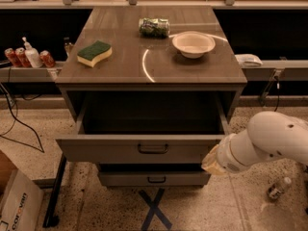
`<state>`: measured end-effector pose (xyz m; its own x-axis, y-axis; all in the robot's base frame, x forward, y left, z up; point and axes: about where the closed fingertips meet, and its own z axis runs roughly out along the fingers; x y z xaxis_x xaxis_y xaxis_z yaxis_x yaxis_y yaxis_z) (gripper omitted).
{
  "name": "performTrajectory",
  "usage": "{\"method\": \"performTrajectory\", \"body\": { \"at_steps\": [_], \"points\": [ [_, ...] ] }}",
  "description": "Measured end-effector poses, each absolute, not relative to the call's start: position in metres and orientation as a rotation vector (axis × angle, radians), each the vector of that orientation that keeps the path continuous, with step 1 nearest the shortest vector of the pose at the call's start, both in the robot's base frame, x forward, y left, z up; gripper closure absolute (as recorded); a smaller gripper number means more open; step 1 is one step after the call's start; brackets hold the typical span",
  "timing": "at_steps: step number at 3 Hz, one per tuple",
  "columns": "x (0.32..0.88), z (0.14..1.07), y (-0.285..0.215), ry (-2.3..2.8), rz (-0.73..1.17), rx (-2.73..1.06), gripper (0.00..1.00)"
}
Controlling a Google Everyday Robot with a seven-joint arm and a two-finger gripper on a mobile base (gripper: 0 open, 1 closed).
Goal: Close top drawer
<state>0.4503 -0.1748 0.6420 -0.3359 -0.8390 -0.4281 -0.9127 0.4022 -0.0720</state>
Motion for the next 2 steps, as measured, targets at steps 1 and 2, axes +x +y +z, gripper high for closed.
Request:
{"method": "performTrajectory", "body": {
  "at_steps": [1,2],
  "points": [
    [0.487,0.645,-0.169,2.206,0.217,-1.462,1.00],
    [0.514,0.648,-0.166,2.165,0.195,-1.425,0.81]
  ]
}}
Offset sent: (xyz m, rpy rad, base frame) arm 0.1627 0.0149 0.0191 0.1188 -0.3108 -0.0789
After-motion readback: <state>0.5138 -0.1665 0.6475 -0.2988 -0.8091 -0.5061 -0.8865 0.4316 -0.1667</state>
